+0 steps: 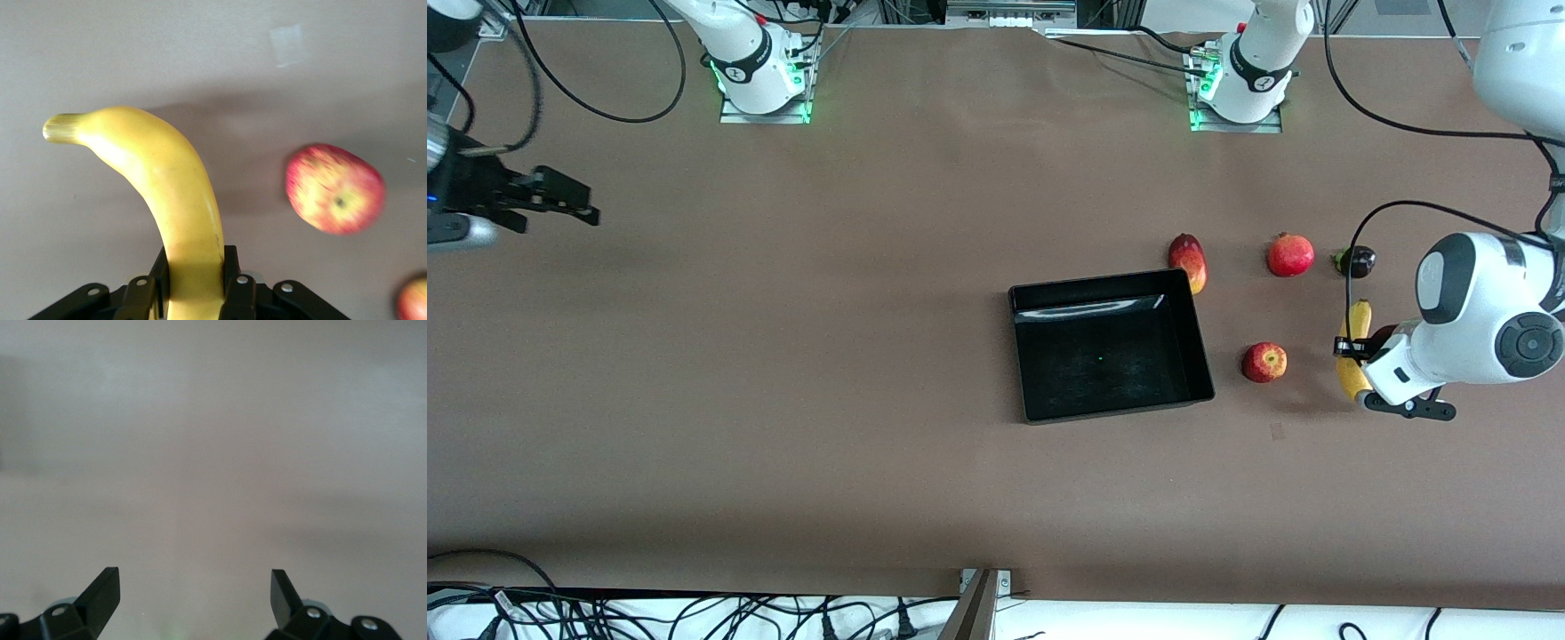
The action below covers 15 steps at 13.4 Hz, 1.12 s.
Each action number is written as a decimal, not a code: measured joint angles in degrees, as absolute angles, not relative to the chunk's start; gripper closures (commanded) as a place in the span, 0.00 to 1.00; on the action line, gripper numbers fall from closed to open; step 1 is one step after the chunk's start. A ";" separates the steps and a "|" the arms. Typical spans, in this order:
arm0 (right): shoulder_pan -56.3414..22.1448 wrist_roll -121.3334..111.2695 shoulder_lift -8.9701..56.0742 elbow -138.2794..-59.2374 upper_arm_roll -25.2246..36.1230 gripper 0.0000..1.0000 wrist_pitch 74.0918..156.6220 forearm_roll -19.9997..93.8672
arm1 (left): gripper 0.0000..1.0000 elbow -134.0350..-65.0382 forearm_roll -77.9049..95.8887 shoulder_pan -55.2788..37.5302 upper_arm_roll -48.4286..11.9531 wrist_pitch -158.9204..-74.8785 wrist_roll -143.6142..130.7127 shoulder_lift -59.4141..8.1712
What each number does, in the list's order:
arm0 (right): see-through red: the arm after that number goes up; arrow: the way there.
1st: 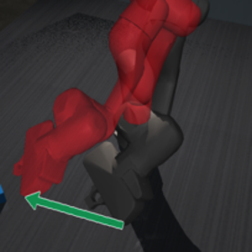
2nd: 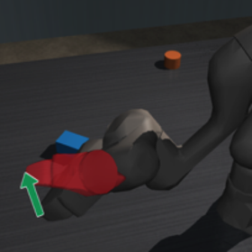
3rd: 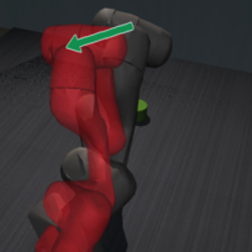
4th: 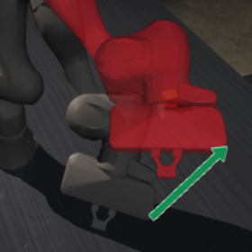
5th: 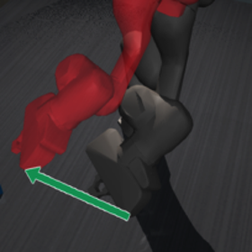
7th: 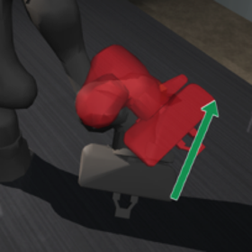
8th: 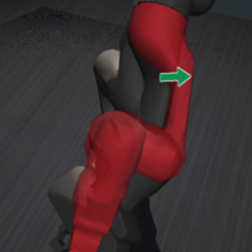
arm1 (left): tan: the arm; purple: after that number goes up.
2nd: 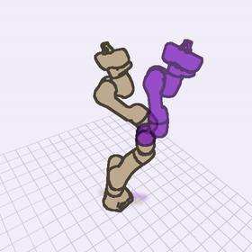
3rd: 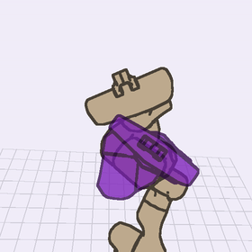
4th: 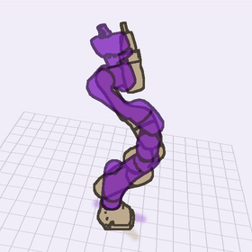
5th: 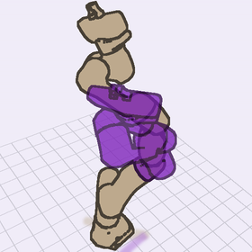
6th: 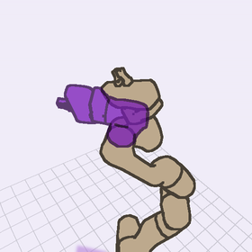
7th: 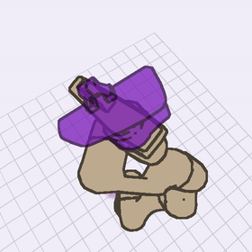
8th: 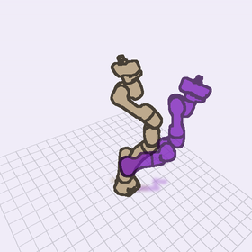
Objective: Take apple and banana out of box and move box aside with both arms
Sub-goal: 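Set the banana down with the left gripper while the right gripper reaches the tray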
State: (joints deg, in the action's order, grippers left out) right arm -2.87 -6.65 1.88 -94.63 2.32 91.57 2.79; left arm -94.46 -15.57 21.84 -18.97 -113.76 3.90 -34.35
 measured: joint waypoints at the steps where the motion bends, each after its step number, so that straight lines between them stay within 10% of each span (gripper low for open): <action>1: -4.88 -5.39 2.86 -94.63 2.25 0.00 91.84 2.80 | 1.00 -96.04 -16.35 22.15 -18.94 -117.45 3.91 -35.48; 8: -18.06 13.80 15.32 -91.83 2.01 0.00 105.54 2.89 | 0.99 -105.82 -17.31 22.37 -17.14 -130.97 4.31 -35.02; 10: -22.65 18.54 19.84 -89.29 1.95 0.00 109.43 4.17 | 0.12 -106.72 -17.32 22.55 -16.68 -131.96 5.29 -34.47; 15: -32.36 28.32 27.15 -85.30 1.87 0.00 115.04 8.17 | 0.00 -106.90 -18.57 22.50 -16.56 -132.05 5.79 -34.22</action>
